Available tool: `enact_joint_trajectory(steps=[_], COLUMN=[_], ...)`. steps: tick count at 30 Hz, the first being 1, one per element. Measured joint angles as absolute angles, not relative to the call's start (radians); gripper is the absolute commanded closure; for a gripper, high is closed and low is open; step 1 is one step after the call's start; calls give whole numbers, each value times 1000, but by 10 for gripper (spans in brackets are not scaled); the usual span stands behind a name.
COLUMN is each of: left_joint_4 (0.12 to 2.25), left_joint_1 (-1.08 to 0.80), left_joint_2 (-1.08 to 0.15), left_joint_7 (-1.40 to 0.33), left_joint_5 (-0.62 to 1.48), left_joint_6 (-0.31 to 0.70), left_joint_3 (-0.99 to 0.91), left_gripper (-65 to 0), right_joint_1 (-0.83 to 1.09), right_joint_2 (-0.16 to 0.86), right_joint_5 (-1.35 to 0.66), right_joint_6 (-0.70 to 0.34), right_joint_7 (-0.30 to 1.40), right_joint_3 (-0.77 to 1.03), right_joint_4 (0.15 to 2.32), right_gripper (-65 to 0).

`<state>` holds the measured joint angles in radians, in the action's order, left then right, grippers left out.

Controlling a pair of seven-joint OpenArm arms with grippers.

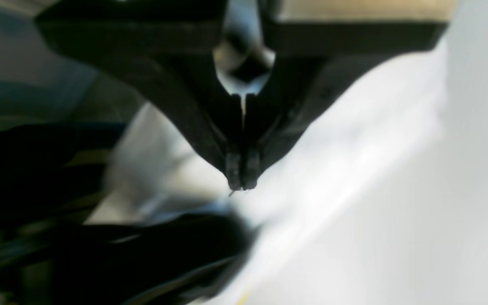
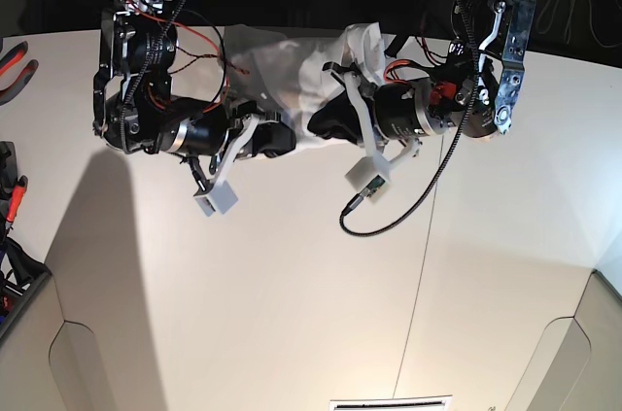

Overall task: Layout the t-shirt on the table in an organized manner, then fold the t-shirt properly
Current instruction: 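Hold the bundle with both grippers and compress it into a stack, then carry the folded bundle with the right gripper to the table corner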

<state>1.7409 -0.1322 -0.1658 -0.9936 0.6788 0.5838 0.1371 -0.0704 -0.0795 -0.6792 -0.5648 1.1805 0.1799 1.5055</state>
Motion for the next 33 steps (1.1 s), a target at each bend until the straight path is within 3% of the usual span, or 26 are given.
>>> enact_joint_trajectory(steps=[6, 14, 19, 26, 33], left_joint_4=[1953, 2017, 2017, 2016, 2016], left_joint_1=[-133, -134, -152, -225, -250], left_joint_2=[-166, -166, -188, -215, -211], left_joint_7=[-996, -985, -977, -968, -968], left_joint_5=[686, 503, 498, 498, 506], left_joint_6=[590, 527, 517, 505, 506], left_joint_3=[121, -109, -263, -371, -371], left_gripper=[0, 0, 0, 0, 0], right_joint_1=[-133, -233, -297, -366, -374], right_joint_2=[-19, 216, 315, 340, 343], right_joint_5=[-682, -678, -680, -684, -638], right_joint_6=[-596, -614, -637, -663, -664], right_joint_7=[1219, 1242, 1243, 1232, 1190], right_joint_3=[91, -355, -589, -788, -854], right_joint_4=[1639, 1659, 1659, 1659, 1635], right_gripper=[0, 0, 0, 0, 0])
